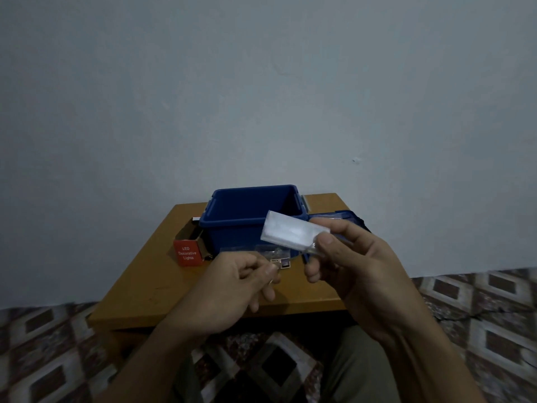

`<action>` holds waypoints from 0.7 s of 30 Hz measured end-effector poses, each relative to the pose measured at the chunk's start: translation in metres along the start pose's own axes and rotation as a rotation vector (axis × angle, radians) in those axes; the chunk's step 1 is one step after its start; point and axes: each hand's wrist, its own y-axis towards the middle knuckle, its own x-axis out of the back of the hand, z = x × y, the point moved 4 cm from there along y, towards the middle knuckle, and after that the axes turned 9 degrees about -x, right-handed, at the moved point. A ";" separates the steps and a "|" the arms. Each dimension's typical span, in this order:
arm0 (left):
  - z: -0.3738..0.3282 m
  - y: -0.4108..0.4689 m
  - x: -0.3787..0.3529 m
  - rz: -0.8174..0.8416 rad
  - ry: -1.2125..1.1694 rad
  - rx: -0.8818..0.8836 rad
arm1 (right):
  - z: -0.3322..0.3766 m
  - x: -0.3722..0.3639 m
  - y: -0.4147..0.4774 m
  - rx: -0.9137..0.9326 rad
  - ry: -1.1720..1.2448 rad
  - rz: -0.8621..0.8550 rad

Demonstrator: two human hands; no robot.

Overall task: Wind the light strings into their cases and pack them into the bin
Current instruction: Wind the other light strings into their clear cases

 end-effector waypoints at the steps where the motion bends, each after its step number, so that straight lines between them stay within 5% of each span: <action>1: 0.001 0.001 0.001 -0.008 -0.007 0.014 | 0.000 -0.002 -0.001 -0.006 0.002 0.020; 8: -0.003 0.009 0.020 0.045 0.032 0.003 | -0.003 -0.007 -0.006 -0.091 -0.137 0.186; 12: -0.014 0.014 0.031 0.107 -0.032 0.030 | -0.008 -0.006 -0.007 -0.126 -0.418 0.216; 21: -0.030 0.007 0.023 -0.097 0.051 -0.032 | -0.014 -0.005 -0.001 0.019 -0.898 -0.043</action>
